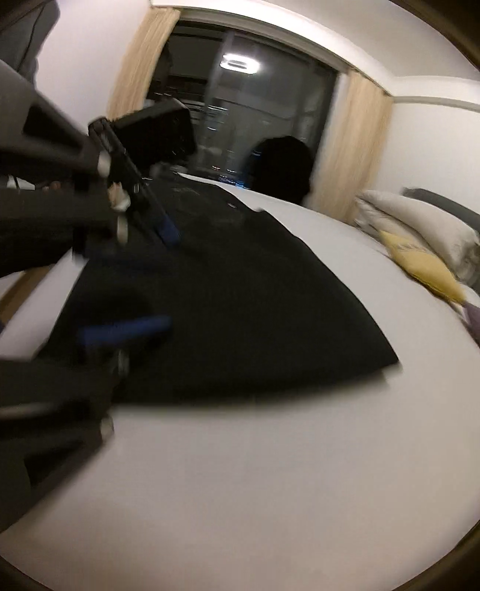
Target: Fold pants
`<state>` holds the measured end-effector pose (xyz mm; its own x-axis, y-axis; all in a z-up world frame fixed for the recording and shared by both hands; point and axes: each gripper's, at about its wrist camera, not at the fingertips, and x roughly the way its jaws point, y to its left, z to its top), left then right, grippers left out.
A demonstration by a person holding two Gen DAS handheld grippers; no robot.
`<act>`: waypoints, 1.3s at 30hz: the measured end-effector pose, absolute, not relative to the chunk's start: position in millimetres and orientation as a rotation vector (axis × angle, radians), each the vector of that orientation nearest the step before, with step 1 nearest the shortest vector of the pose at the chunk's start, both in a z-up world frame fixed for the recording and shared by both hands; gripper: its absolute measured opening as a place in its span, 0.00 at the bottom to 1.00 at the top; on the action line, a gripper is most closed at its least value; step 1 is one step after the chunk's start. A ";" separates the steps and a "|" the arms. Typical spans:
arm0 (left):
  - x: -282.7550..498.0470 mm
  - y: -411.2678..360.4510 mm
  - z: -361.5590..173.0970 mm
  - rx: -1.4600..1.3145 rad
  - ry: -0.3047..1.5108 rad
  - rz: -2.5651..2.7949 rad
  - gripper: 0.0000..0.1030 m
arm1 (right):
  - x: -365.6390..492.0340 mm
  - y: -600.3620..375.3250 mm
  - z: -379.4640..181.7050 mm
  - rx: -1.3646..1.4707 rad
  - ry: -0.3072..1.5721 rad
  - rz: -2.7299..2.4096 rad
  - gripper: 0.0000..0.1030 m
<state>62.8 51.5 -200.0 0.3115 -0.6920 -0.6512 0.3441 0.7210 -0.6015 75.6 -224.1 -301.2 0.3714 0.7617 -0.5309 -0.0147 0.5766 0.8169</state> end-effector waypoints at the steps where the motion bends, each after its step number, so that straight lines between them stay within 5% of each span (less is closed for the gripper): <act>1: 63.5 51.9 -196.9 -0.382 1.048 -0.698 0.44 | 73.2 -228.9 -298.4 0.863 1.101 0.564 0.18; 4: 49.9 68.4 -185.2 -0.409 0.983 -0.712 0.49 | 67.3 -225.1 -262.1 0.830 1.022 0.633 0.34; 8: 54.4 81.9 -207.0 -0.443 0.983 -0.657 0.57 | 72.8 -204.7 -261.2 0.798 1.012 0.664 0.75; 9: 53.1 89.5 -205.1 -0.441 0.969 -0.666 0.57 | 74.0 -203.9 -276.1 0.770 1.061 0.629 0.74; 11: 45.6 97.8 -198.9 -0.408 0.974 -0.641 0.57 | 69.7 -202.0 -287.4 0.672 1.063 0.564 0.50; 17: 2.5 162.8 -146.6 -0.486 0.747 -0.497 0.58 | 66.2 -204.5 -241.0 0.751 1.003 0.589 0.59; 21: -29.8 254.5 -155.4 -0.709 0.650 -0.276 0.66 | 77.1 -194.1 -230.1 0.841 0.943 0.651 0.59; 27: -44.7 384.6 -177.4 -0.870 0.644 -0.084 0.66 | 78.1 -170.9 -244.0 0.854 0.994 0.646 0.60; 39: -8.7 384.4 -234.8 -0.966 0.707 -0.066 0.66 | 75.4 -156.1 -241.5 0.816 1.016 0.639 0.59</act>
<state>-8.7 384.4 -234.8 0.7767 -0.3535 -0.5212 -0.2512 0.5850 -0.7712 75.4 -156.1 -241.5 0.3976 0.7841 -0.4765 -0.0906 0.5504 0.8300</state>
